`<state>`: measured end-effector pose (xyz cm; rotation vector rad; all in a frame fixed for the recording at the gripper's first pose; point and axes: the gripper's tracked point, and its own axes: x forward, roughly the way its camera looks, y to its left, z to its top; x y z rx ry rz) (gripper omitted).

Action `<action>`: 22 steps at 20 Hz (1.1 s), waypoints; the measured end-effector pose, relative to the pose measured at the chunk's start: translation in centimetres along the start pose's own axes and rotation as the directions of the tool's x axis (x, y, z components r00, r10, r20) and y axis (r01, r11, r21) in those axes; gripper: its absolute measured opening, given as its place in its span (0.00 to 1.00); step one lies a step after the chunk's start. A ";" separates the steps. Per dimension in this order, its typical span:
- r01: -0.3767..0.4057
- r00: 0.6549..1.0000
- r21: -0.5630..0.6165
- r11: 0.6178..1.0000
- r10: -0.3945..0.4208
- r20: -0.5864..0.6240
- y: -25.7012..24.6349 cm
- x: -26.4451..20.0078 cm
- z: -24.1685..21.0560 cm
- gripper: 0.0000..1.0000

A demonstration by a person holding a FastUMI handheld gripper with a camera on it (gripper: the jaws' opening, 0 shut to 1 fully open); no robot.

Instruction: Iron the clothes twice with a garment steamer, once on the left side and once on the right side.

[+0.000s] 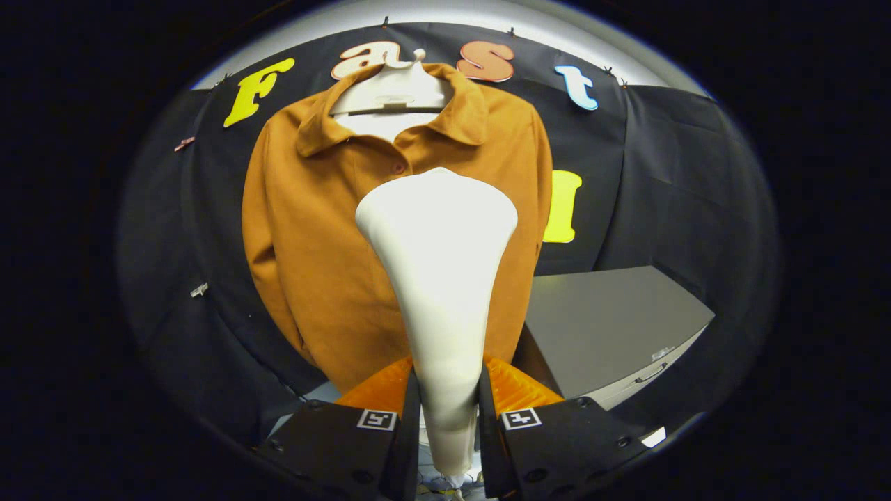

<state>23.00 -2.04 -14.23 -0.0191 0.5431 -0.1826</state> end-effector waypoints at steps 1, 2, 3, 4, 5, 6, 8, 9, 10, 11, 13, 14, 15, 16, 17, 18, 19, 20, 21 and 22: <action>0.001 1.000 0.004 1.000 -0.001 0.022 -0.5 -0.5 0.6 0.40; 0.002 0.999 0.005 1.000 -0.003 0.043 -1.1 -0.9 1.2 0.40; 0.003 0.998 0.007 1.000 -0.003 0.062 -1.5 -1.4 1.9 0.40; 0.003 0.997 0.008 1.000 -0.004 0.079 -1.9 -1.7 2.5 0.40; 0.006 0.996 0.007 1.000 -0.006 0.093 -2.3 -2.1 3.0 0.40; 0.007 0.994 0.008 1.000 -0.008 0.105 -2.7 -2.4 3.3 0.40; 0.006 0.992 0.014 1.000 -0.008 0.129 -3.1 -2.7 3.9 0.39; 0.006 0.990 0.016 1.000 -0.008 0.143 -3.3 -2.9 4.3 0.39; 0.005 0.987 0.018 1.000 -0.008 0.158 -3.5 -3.2 4.7 0.39; 0.004 0.985 0.018 1.000 -0.007 0.171 -3.6 -3.5 5.0 0.39; -0.003 0.981 0.020 1.000 -0.001 0.196 -3.8 -4.1 5.6 0.39; -0.006 0.978 0.020 1.000 0.001 0.207 -3.9 -4.4 5.7 0.39; -0.008 0.976 0.020 1.000 0.004 0.216 -3.8 -4.5 6.0 0.39; -0.009 0.975 0.020 1.000 0.004 0.223 -3.9 -4.6 6.2 0.39; -0.009 0.973 0.020 1.000 0.004 0.229 -3.9 -4.7 6.3 0.39; -0.011 0.972 0.020 1.000 0.006 0.233 -3.9 -4.7 6.4 0.39; -0.011 0.972 0.019 1.000 0.006 0.236 -4.0 -4.8 6.5 0.39; -0.011 0.971 0.020 1.000 0.006 0.238 -4.1 -4.7 6.6 0.39; -0.012 0.971 0.020 1.000 0.006 0.240 -4.1 -4.7 6.6 0.39; -0.012 0.970 0.020 1.000 0.007 0.242 -4.1 -4.7 6.7 0.39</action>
